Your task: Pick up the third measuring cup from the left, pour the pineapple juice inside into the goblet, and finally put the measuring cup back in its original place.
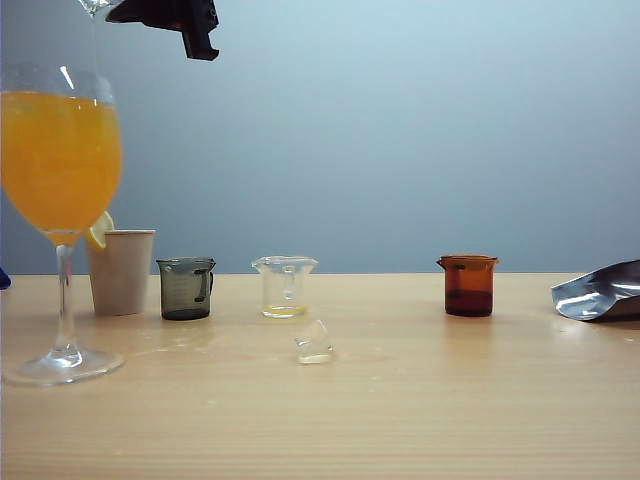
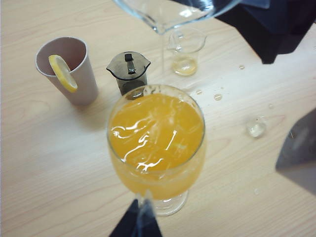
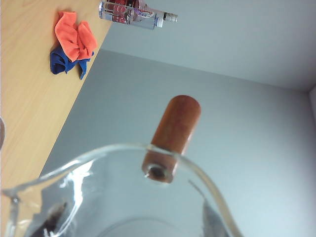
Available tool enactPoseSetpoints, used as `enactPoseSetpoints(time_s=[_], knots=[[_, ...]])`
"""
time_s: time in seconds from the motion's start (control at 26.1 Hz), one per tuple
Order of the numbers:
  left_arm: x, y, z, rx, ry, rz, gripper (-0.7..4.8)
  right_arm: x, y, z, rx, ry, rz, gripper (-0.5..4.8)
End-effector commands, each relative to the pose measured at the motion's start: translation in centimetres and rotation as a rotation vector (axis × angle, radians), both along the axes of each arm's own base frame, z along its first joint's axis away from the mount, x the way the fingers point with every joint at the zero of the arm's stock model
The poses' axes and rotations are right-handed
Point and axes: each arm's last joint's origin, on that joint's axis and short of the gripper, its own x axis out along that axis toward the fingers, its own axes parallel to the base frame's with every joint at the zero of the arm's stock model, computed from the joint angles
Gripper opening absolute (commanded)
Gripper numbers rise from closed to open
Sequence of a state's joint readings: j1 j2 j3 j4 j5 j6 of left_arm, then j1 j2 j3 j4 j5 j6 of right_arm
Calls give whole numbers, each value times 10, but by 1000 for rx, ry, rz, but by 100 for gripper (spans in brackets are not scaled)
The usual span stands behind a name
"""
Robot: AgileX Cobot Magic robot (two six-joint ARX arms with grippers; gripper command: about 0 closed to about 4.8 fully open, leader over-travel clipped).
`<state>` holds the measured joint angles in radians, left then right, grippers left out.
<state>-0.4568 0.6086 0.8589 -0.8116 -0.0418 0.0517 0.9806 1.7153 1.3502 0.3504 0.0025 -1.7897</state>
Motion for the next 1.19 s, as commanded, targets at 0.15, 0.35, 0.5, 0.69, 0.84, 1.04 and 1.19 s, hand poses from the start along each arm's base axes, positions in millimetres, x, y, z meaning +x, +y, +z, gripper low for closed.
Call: enactPoseSetpoints(time_s=[0.15,0.35,0.5,0.69,0.84,1.04,1.19], knots=[[0,0,1,-5,-10,-1,-5,-3,0,10,178,138,1,107],[0,0,5,-29,-50,-5,-5,5,-6,17,550,459,-133,107],[-2,-1,19,-98,-133,-40,-5,29,-25,16,936,825,-234,107],[0,-4,31,-190,-216,-95,-5,60,-53,4,1175,1023,-316,107],[0,-4,33,-207,-242,-98,-5,77,-77,-20,1247,1078,-411,107],[6,-8,32,-207,-230,-111,-5,89,-111,-71,1407,1135,-470,107],[9,-9,30,-200,-213,-111,-5,91,-118,-100,1420,1122,-480,107]])
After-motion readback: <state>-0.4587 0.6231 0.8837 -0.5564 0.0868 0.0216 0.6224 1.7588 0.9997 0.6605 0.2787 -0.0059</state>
